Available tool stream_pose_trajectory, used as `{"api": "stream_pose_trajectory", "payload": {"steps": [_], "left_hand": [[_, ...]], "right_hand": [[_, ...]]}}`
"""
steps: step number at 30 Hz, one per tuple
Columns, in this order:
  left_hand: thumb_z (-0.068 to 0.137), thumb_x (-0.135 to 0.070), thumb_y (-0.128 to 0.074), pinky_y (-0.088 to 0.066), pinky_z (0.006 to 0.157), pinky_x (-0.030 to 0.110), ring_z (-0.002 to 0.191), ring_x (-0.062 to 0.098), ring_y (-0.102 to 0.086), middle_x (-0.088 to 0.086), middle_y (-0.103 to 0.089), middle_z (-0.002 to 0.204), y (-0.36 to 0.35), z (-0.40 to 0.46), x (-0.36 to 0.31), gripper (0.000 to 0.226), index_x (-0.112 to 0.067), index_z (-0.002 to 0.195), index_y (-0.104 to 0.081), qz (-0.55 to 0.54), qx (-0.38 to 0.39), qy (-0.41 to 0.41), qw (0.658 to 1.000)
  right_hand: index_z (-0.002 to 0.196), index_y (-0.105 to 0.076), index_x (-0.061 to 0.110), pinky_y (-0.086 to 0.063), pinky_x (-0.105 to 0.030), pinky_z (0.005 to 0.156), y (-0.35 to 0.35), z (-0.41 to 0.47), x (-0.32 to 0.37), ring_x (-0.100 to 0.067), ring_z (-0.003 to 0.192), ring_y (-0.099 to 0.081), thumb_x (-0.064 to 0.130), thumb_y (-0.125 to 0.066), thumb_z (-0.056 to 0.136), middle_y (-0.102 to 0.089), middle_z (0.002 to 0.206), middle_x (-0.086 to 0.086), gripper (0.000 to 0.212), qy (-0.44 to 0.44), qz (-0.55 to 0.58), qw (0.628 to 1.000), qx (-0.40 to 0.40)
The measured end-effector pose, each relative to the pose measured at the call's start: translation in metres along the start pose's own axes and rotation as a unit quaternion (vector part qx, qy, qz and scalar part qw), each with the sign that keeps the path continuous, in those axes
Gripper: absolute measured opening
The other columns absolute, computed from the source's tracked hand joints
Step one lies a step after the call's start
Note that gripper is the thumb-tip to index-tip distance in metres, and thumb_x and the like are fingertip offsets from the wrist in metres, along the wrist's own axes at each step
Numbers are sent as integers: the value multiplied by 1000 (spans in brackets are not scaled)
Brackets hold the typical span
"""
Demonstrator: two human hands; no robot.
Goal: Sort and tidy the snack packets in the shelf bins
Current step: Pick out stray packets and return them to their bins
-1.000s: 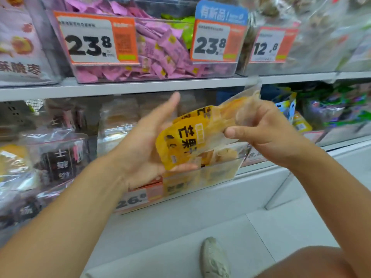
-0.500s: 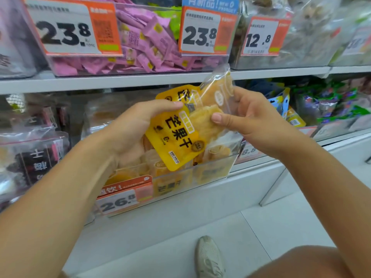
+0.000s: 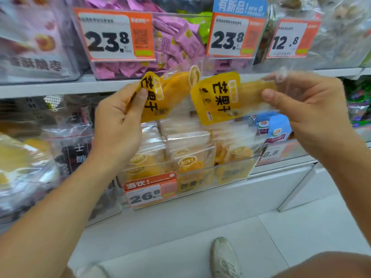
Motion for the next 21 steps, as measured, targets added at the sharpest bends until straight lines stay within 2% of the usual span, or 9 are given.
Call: {"api": "stream_pose_trajectory", "payload": {"steps": [3, 5, 9, 11, 15, 19, 21], "left_hand": [[105, -29, -48, -54, 96, 48, 107, 23, -70, -6, -74, 109, 19, -1, 7, 27, -22, 119, -71, 47, -19, -22, 998], [105, -30, -48, -53, 97, 49, 108, 24, -69, -4, -74, 111, 27, -2, 15, 29, -20, 121, -70, 44, -27, -7, 999], [106, -28, -47, -54, 96, 47, 104, 21, -71, -8, -76, 107, 34, -8, 31, 29, -39, 104, -73, -21, -66, 82, 994], [106, -26, -47, -55, 96, 45, 103, 17, -72, -11, -76, 105, 33, -10, 34, 30, -39, 99, -73, -44, -76, 112, 990], [107, -25, -45, -55, 95, 41, 102, 14, -72, -9, -76, 105, 24, -10, 28, 27, -35, 105, -70, -21, -33, 90, 995], [107, -24, -46, -55, 96, 43, 101, 16, -72, -7, -76, 104, 17, -12, 26, 28, -38, 102, -70, -7, -10, 72, 997], [106, -25, -46, -55, 96, 44, 101, 16, -72, -8, -76, 104, 16, -12, 26, 30, -42, 100, -70, -4, -7, 73, 997]], "right_hand": [[104, -72, 19, -50, -16, 85, -34, 0, 13, 4, 88, -68, 6, -76, 83, -73, 90, 25, 25, 35, -100, 992, 68], [104, -73, 21, -50, -15, 86, -58, 0, 12, 5, 93, -68, 7, -77, 83, -74, 94, 22, 25, 39, -145, 982, 119], [109, -75, 25, -49, -15, 95, -85, 6, 12, 10, 101, -65, 11, -78, 83, -71, 98, 22, 30, 25, -220, 954, 200], [105, -77, 24, -48, -12, 94, -91, 10, 13, 9, 100, -65, 12, -79, 83, -73, 99, 18, 26, 10, -236, 943, 234], [105, -79, 27, -50, -23, 95, -108, 6, 3, 3, 100, -65, 17, -80, 83, -76, 101, 16, 25, -5, -323, 898, 300], [106, -77, 36, -53, -36, 93, -130, 0, -18, -8, 100, -67, 23, -76, 87, -75, 103, 14, 23, -51, -362, 861, 354], [107, -77, 36, -53, -37, 94, -139, 4, -22, -11, 100, -67, 23, -76, 87, -75, 103, 12, 23, -66, -380, 845, 371]]}}
Point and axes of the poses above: each hand's wrist, its own z-axis towards the middle knuckle, its own y-axis out of the back of the hand, x = y × z, the point moved 8 cm from there along z, towards the middle knuckle
